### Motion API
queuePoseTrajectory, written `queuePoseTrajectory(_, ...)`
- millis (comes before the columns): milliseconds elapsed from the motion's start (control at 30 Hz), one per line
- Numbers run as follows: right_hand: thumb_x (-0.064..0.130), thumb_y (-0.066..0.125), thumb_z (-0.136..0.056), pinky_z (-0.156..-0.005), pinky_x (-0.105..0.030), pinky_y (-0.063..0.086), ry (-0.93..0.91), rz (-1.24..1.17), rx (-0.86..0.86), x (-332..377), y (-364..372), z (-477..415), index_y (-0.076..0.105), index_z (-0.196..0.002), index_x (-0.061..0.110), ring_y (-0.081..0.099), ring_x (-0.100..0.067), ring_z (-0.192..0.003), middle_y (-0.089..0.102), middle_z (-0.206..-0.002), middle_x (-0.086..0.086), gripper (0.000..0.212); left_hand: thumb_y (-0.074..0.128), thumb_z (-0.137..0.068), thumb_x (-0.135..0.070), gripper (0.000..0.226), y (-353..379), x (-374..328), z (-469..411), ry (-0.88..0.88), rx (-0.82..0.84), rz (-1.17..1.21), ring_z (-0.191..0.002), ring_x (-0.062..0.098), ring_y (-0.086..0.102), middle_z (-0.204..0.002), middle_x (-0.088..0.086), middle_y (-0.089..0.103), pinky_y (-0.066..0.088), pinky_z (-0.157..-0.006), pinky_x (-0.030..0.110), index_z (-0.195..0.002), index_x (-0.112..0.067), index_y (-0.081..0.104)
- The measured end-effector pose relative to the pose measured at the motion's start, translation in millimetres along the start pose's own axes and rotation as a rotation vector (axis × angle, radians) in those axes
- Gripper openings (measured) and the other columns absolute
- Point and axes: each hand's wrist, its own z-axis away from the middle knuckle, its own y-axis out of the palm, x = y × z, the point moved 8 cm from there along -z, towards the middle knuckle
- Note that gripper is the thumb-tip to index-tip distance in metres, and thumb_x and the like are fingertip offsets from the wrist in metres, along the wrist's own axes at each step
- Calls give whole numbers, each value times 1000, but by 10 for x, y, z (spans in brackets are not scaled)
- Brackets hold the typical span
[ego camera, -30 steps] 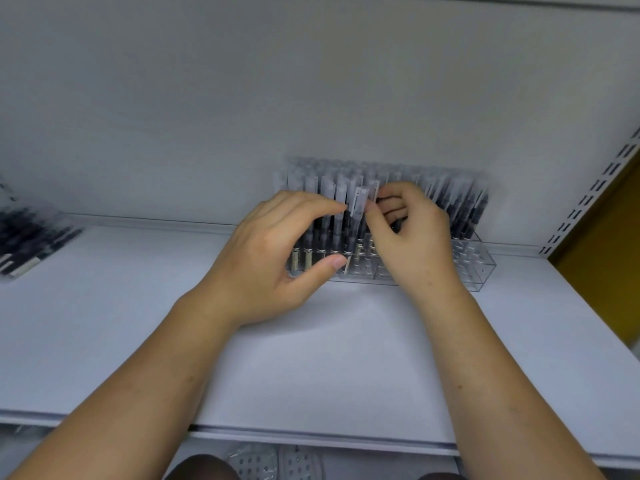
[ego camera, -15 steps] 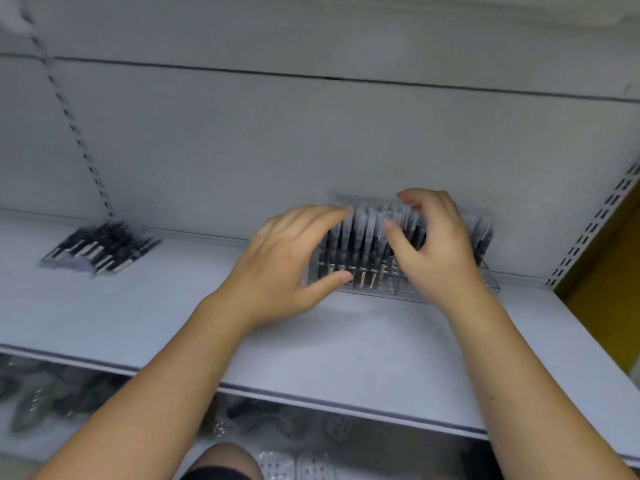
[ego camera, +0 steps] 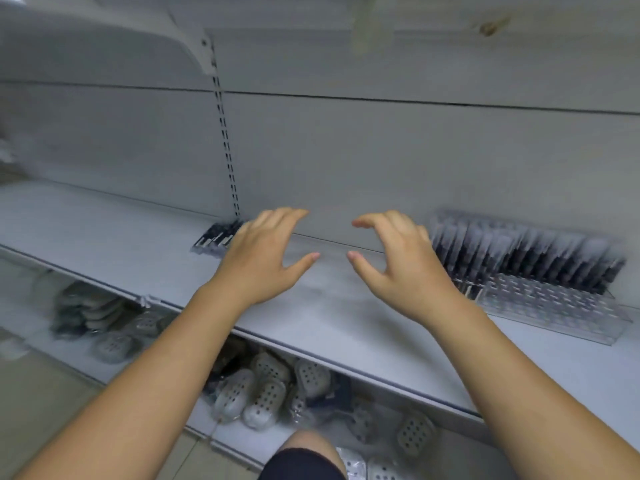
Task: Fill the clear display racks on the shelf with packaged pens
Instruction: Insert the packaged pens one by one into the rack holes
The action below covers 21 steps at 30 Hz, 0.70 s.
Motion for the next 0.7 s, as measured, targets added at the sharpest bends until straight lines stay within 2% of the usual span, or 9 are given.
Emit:
queuePoseTrajectory(233, 49, 55, -94, -101, -42, 36, -30, -54, 124, 244, 760, -406, 55, -131, 26, 52, -23, -124, 58, -126, 2, 44, 66, -86, -66, 70, 296, 1100, 8, -299, 179, -128, -129, 28, 49, -137, 0, 56, 46, -103, 45, -142, -26, 49)
queuePoseTrajectory(400, 43, 62, -96, -101, -39, 32, -31, -81, 160, 297, 1146, -615, 55, -132, 26, 51, -22, -125, 57, -128, 2, 41, 71, -83, -64, 71, 595, 1423, -142, -378, 311, -151, -130, 31, 47, -135, 6, 54, 47, -103, 44, -136, -19, 54)
queuePoseTrajectory(567, 42, 62, -98, -100, -37, 30, -14, -119, 182, 284, 1371, -634, 56, -132, 27, 50, -20, -125, 57, -128, 4, 38, 72, -87, -55, 67, 724, 1609, -267, -427, 358, -150, -134, 36, 45, -136, 14, 51, 44, -106, 43, -135, -11, 56)
queuePoseTrajectory(633, 42, 61, -98, -102, -36, 30, 1, -135, 184, 258, 1416, -606, 56, -132, 28, 50, -18, -124, 56, -127, 6, 37, 76, -86, -50, 62, 753, 1668, -300, -444, 375, -141, -128, 36, 48, -131, 14, 49, 46, -105, 43, -129, -10, 57)
queuePoseTrajectory(700, 41, 60, -99, -103, -35, 30, 15, -151, 189, 241, 1447, -576, 57, -131, 29, 49, -16, -124, 56, -127, 7, 35, 81, -82, -46, 57, 761, 1710, -314, -481, 381, -97, -114, 36, 55, -124, 13, 46, 51, -100, 44, -120, -10, 59)
